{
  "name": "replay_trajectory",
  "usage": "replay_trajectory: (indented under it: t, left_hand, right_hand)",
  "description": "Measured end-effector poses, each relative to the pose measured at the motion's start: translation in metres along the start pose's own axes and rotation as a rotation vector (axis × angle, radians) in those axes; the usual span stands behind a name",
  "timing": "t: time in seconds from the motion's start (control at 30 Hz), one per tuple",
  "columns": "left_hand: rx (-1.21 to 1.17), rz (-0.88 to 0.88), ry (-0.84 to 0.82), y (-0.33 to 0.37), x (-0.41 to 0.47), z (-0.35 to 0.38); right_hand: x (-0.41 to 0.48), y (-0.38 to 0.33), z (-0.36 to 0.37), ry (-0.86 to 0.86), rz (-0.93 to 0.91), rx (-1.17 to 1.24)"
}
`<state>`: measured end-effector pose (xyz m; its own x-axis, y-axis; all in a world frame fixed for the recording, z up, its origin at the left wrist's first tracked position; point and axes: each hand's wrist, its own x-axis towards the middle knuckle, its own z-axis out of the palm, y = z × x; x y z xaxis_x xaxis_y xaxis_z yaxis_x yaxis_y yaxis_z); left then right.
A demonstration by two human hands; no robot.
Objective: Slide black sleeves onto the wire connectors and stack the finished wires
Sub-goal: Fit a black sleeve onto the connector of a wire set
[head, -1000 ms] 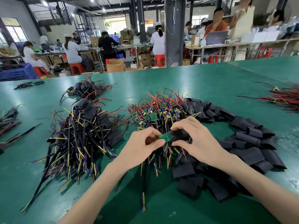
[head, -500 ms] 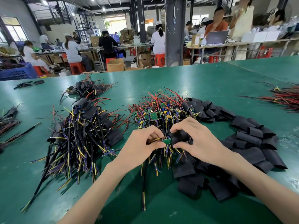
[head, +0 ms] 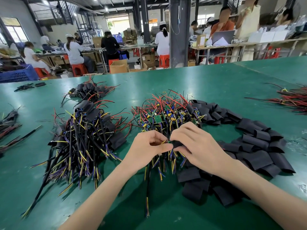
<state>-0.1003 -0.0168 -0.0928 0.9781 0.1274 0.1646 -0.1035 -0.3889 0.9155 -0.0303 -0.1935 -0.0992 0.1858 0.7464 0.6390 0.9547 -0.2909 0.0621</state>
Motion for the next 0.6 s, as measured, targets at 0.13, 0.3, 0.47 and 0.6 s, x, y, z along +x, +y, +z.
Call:
replay_trajectory:
  t: [0.13, 0.3, 0.47, 0.6]
  left_hand:
    - [-0.038, -0.002, -0.012, 0.0003, 0.001, -0.0014]
    - [-0.095, -0.03, -0.022, 0.0008, 0.0001, -0.0022]
    - [-0.013, -0.029, 0.008, -0.0026, 0.001, -0.0003]
    - [-0.007, -0.015, 0.015, -0.0021, 0.0012, -0.0017]
  right_hand:
    - [-0.0028, 0.0006, -0.001, 0.035, 0.213, 0.197]
    - [-0.0034, 0.0022, -0.0013, 0.039, 0.273, 0.303]
    - [-0.0038, -0.0009, 0.0018, -0.01, 0.251, 0.3]
    - [-0.0045, 0.001, 0.0019, 0.002, 0.281, 0.301]
